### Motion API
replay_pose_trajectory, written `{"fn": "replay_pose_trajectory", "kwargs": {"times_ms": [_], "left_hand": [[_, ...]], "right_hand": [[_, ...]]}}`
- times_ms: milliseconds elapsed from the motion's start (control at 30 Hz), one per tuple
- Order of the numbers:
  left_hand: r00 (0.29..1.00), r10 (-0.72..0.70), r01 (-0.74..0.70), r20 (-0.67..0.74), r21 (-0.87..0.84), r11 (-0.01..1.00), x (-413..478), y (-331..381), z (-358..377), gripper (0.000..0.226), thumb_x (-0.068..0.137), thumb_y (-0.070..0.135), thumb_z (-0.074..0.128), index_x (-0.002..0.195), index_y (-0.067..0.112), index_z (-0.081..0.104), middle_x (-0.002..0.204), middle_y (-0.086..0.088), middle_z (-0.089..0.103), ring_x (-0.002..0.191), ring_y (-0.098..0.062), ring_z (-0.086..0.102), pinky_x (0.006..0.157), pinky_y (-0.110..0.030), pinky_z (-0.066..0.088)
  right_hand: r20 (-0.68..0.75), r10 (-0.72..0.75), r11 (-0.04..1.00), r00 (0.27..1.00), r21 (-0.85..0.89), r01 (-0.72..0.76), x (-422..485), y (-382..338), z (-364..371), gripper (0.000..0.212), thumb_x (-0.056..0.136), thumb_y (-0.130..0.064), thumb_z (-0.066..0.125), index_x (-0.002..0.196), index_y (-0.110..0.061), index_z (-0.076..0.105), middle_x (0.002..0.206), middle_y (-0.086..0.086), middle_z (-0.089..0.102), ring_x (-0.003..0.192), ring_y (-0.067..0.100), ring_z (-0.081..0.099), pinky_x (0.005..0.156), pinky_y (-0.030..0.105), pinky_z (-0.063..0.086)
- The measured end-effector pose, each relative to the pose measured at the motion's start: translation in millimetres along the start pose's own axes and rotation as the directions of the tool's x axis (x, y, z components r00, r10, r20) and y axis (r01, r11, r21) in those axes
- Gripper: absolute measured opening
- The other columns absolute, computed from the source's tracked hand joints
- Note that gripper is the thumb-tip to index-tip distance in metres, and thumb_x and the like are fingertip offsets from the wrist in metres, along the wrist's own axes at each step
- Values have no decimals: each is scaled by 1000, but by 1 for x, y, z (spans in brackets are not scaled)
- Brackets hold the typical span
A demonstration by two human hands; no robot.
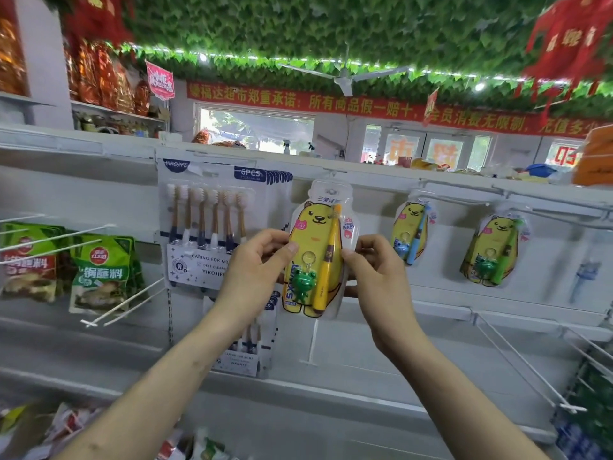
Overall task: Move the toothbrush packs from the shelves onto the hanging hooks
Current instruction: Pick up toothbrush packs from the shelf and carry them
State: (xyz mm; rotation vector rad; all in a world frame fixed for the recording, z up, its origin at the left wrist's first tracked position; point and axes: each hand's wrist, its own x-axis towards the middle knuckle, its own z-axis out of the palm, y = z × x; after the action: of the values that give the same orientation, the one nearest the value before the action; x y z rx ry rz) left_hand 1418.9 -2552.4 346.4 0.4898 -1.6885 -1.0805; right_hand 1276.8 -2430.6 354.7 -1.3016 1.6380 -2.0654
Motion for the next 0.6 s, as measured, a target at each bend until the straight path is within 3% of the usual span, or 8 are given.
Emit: {"fn": "replay_pose_trajectory", "kwargs": {"times_ms": [167,267,367,500,600], "left_hand": [[1000,3,-4,-22,-39,999,-2,3,6,14,101,25,67,114,25,71,99,11,78,89,-5,74,72,-24,59],[1000,-17,16,-16,-29,999,2,0,11,12,102,26,66,113,28,69,100,9,78,91,-4,74,77,-26,60],[997,-75,75,-2,-35,997,11,-3,22,7,106,26,61,109,30,64,95,11,75,86,-2,73,74,-24,59],[986,-155,152,-58,-50,987,38,-19,42,5,108,25,55,108,27,59,103,1,71,97,-18,72,85,-40,61],[974,-205,201,-95,-50,978,59,-33,57,6,109,28,52,107,27,58,105,0,70,102,-21,70,91,-46,60]], "right_hand": [[-12,10,1000,1000,-8,-10,5,1,-4,6,107,-23,58,103,-21,62,100,2,75,91,22,75,69,39,66],[-4,29,999,1000,-17,-29,11,5,-6,6,107,-23,58,103,-20,62,99,3,75,91,21,75,68,34,65],[-12,59,998,998,-36,-59,23,12,-4,6,106,-22,59,102,-19,62,99,6,75,93,25,75,72,42,66],[-34,93,990,995,-99,-96,47,28,-1,10,105,-23,60,101,-14,60,102,13,71,98,34,73,75,50,66],[-56,96,983,994,-149,-103,67,39,2,13,105,-25,59,98,-14,59,101,13,70,99,34,72,76,51,66]]}}
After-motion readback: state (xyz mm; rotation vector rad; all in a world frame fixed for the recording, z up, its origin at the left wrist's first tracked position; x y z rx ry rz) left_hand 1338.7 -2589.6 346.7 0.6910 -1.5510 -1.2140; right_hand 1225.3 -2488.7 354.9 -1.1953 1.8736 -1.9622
